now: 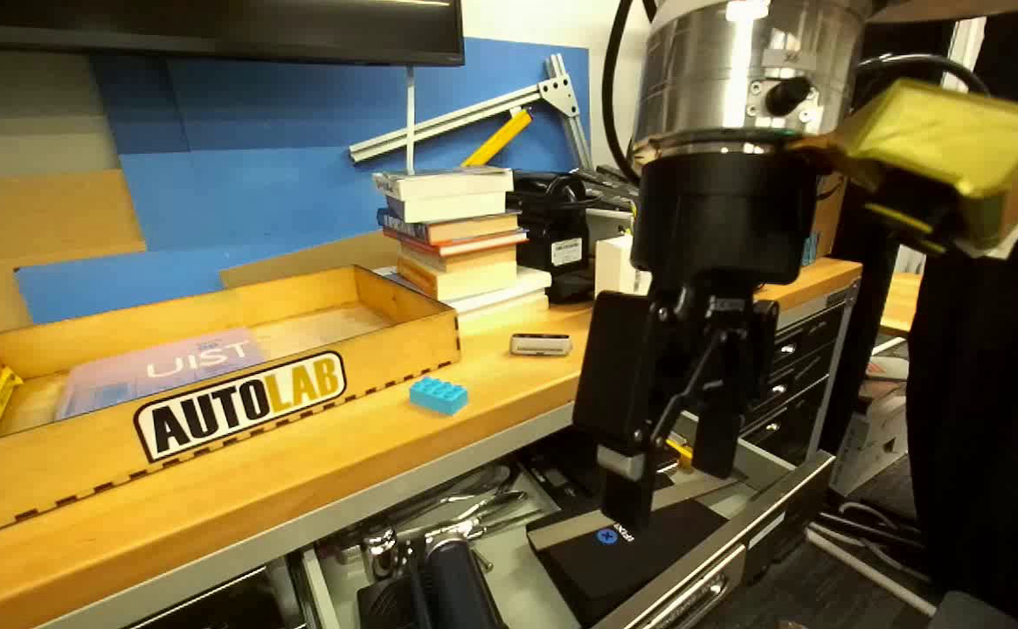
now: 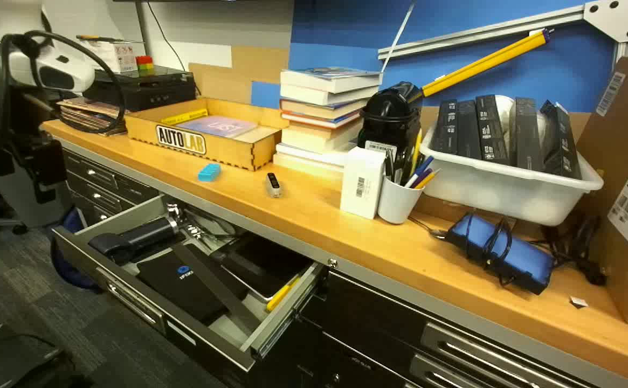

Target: Put the blue lego brick in the open drawer then close the drawer

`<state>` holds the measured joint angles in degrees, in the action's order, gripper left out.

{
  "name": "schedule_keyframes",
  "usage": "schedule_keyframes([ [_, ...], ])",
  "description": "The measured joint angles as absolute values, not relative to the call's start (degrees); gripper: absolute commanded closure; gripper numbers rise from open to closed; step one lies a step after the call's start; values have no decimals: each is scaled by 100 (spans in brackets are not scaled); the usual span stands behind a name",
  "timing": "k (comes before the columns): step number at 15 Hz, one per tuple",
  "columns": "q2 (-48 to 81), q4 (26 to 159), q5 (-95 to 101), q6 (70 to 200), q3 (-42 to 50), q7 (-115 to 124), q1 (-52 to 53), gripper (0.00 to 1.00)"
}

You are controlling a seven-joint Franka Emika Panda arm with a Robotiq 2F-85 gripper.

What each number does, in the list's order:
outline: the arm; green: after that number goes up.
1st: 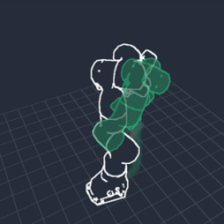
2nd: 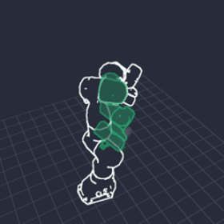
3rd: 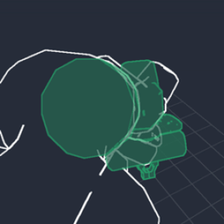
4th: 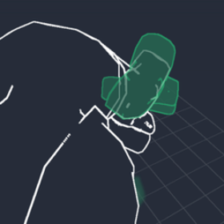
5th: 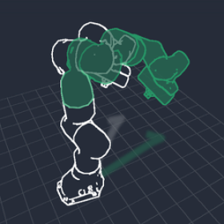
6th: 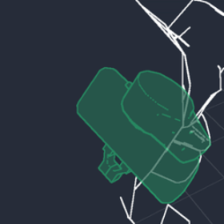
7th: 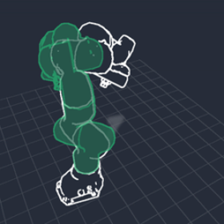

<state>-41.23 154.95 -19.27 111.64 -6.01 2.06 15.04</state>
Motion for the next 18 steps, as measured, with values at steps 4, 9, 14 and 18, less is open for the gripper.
schedule_keyframes([
  [4, -4146, 15476, -1927, 11164, -601, 206, 1504, 0],
  [9, -4088, 15457, -1892, 11198, -608, 284, 1399, 0],
  [14, -3248, 14528, -1373, 11305, -612, 636, 762, 0],
  [18, -2122, 13406, -955, 11302, -627, 732, 586, 0],
])
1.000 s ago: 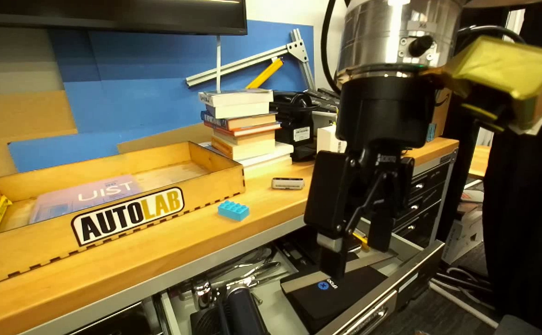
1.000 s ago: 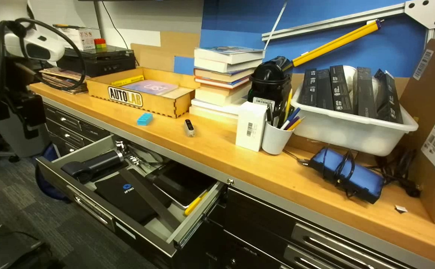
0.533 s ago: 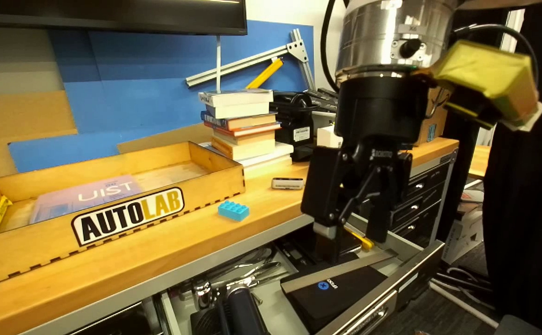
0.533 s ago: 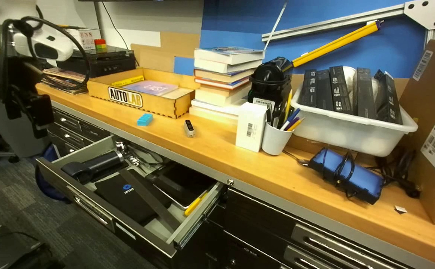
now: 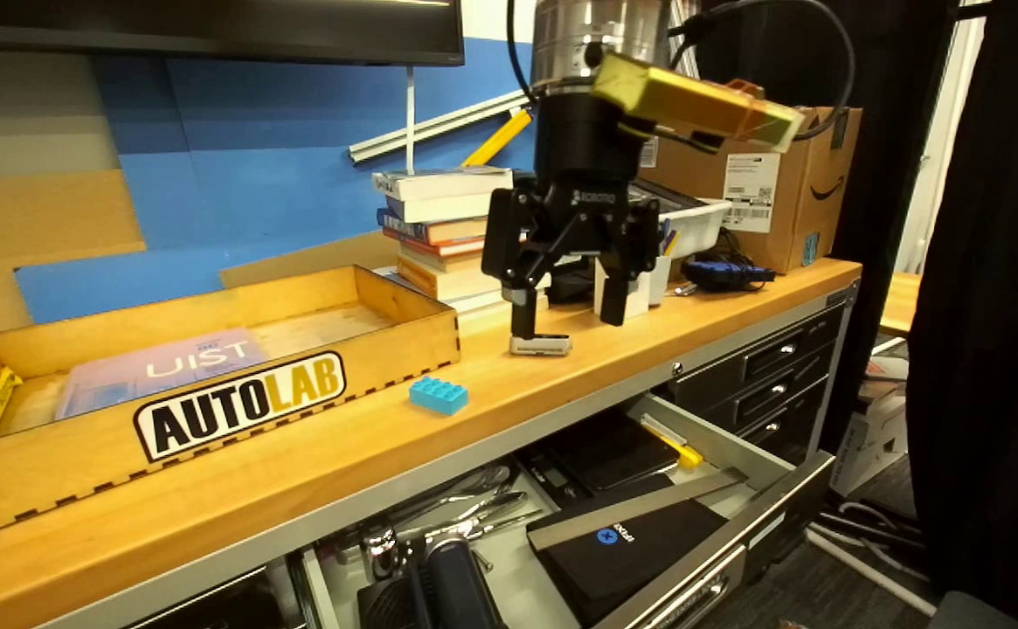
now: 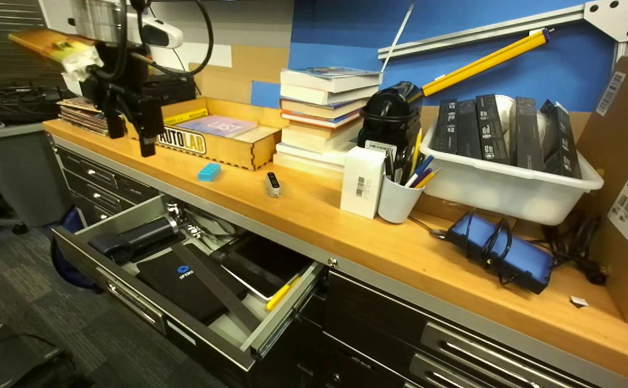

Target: Put the blue lego brick in the open drawer then close the drawer

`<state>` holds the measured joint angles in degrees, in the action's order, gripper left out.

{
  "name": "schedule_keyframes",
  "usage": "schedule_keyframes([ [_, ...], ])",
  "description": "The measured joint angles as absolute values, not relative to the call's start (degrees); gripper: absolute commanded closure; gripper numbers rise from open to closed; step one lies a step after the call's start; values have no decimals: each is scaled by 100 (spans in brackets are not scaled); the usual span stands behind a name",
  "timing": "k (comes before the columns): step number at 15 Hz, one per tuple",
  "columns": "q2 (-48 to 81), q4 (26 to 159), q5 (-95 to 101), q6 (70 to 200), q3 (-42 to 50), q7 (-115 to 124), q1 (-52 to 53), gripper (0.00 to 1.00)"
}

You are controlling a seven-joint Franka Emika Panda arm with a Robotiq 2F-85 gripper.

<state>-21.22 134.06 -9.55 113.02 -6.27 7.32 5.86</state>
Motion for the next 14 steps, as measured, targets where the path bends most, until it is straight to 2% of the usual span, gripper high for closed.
schedule_keyframes([
  [7, 93, 11562, -230, 11341, -766, 1152, 599, 0],
  [14, 1433, 10447, 16, 11418, -748, 1391, 687, 0],
])
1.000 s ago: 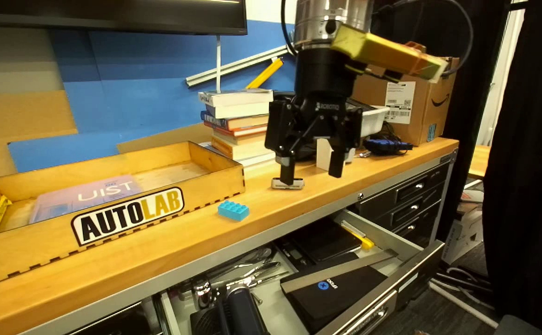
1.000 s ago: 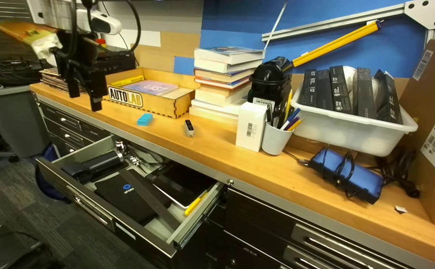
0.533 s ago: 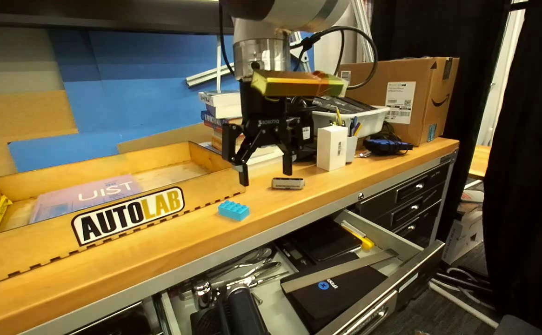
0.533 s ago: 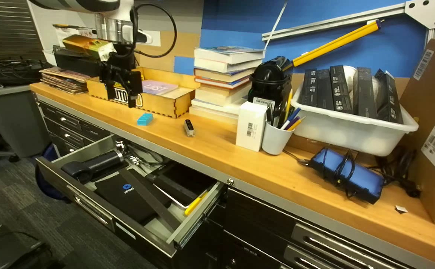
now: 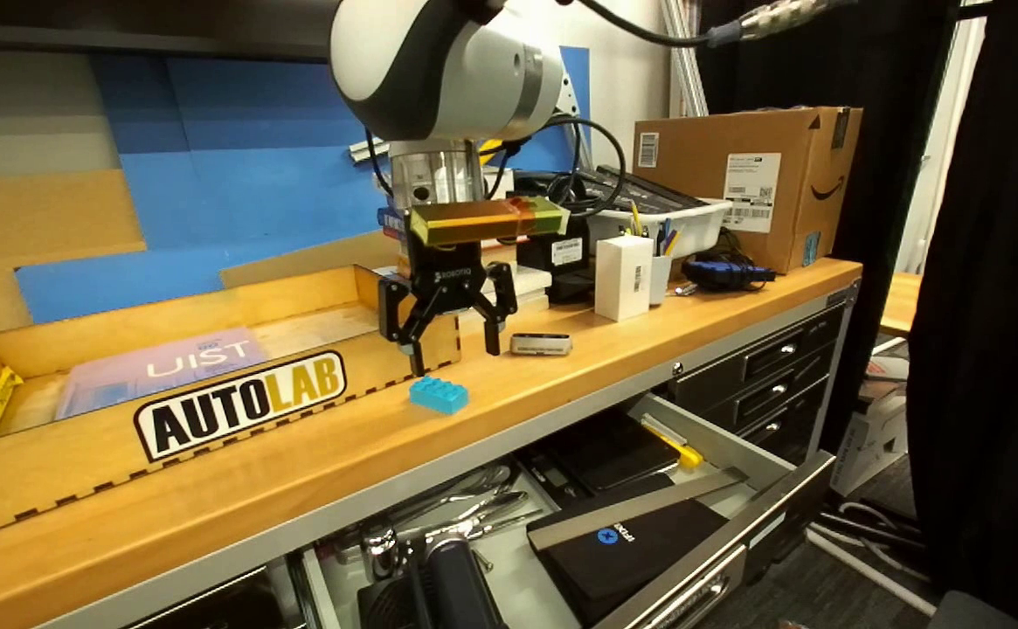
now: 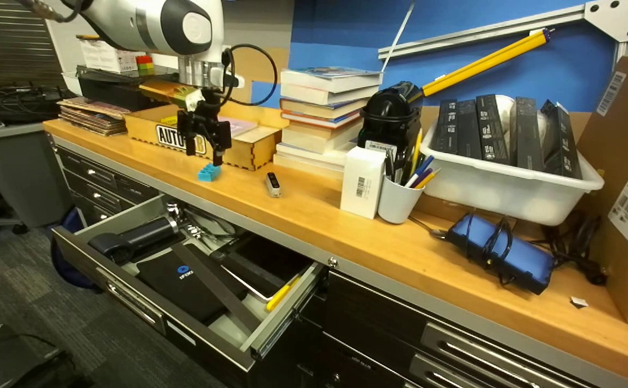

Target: Put the blue lego brick in the open drawer then close the drawer

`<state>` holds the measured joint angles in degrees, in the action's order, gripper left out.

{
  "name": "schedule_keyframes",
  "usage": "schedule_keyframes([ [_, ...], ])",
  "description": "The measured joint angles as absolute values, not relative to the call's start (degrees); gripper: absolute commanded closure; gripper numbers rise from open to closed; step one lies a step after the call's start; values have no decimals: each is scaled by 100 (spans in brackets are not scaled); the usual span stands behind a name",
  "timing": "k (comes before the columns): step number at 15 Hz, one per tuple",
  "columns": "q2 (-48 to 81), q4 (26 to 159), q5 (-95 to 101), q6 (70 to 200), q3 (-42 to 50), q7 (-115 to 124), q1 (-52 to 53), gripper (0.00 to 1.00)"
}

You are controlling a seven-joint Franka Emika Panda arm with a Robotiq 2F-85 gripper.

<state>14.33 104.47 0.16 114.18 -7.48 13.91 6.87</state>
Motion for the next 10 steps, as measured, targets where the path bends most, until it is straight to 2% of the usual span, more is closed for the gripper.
schedule_keyframes([
  [5, 1967, 10022, 19, 11543, -686, 1574, 773, 0],
  [6, 2049, 9970, 25, 11567, -667, 1628, 803, 25],
  [7, 2119, 9928, 30, 11580, -651, 1677, 833, 26],
  [10, 2242, 9889, 31, 11607, -634, 1755, 918, 51],
])
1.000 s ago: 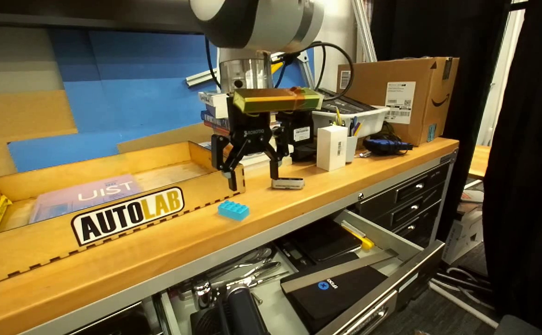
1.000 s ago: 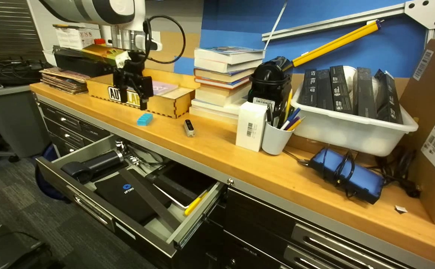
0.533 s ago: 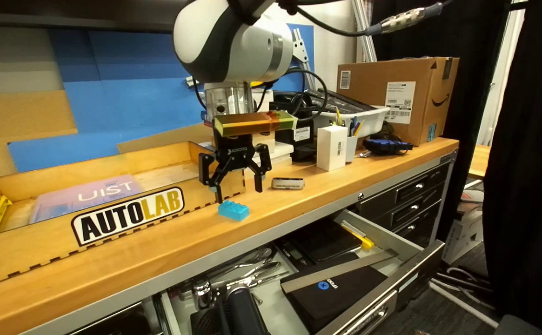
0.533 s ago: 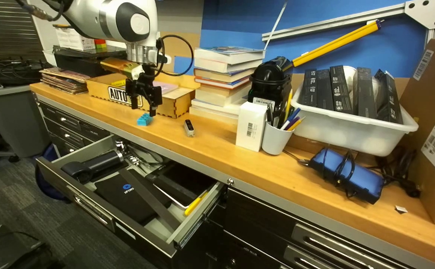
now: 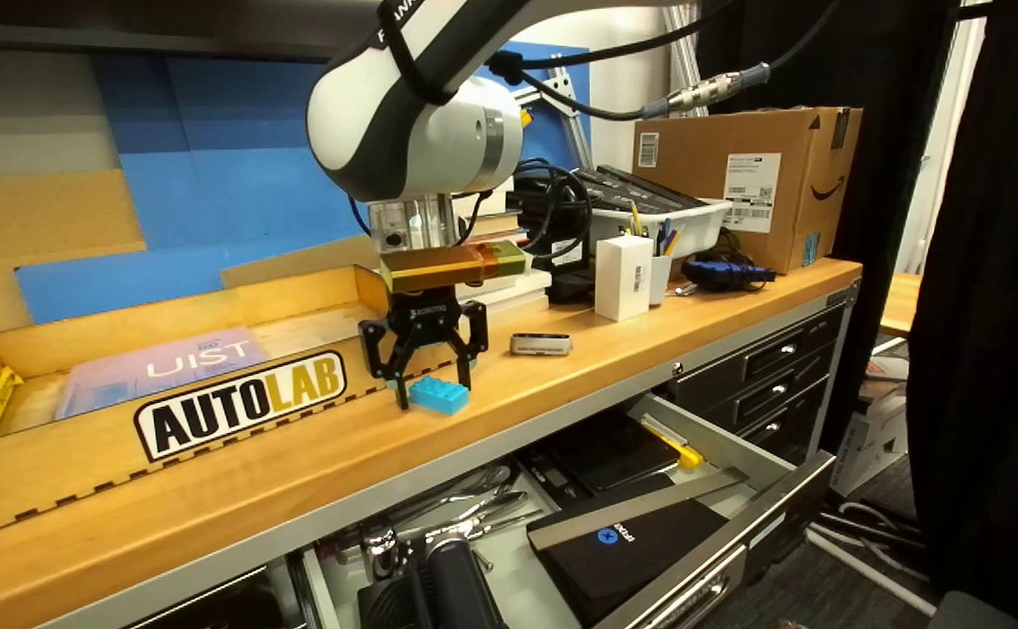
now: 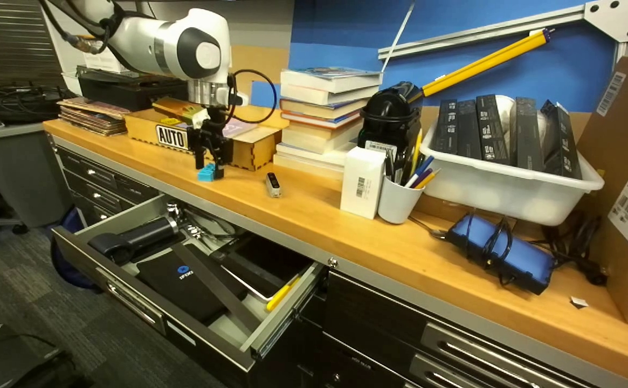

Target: Put the blue lego brick in the open drawer then close the drawer

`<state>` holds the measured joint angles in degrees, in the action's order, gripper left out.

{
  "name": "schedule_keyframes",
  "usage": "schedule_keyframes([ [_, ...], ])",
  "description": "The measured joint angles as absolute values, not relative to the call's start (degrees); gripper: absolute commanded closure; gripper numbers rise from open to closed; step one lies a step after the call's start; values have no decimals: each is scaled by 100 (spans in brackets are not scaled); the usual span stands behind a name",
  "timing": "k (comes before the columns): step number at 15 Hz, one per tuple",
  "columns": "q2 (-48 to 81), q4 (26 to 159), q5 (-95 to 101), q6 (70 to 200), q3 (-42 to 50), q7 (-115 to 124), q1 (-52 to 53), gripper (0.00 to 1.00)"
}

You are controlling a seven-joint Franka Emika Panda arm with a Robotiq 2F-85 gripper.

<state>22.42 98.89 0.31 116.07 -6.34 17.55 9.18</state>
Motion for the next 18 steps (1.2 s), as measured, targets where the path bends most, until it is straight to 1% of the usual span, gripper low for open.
schedule_keyframes([
  [2, 2248, 9890, 31, 11641, -633, 1817, 954, 64],
  [3, 2232, 9895, 31, 11667, -626, 1887, 965, 73],
  [5, 2191, 9954, 31, 11821, -602, 2094, 988, 86],
  [6, 2150, 10021, 30, 11945, -592, 2217, 999, 82],
  [10, 1750, 10689, -106, 12699, -573, 2722, 1000, 82],
  [14, 961, 11918, -135, 13407, -570, 3451, 1022, 82],
  [18, 17, 13227, -126, 13464, -574, 4116, 1017, 82],
])
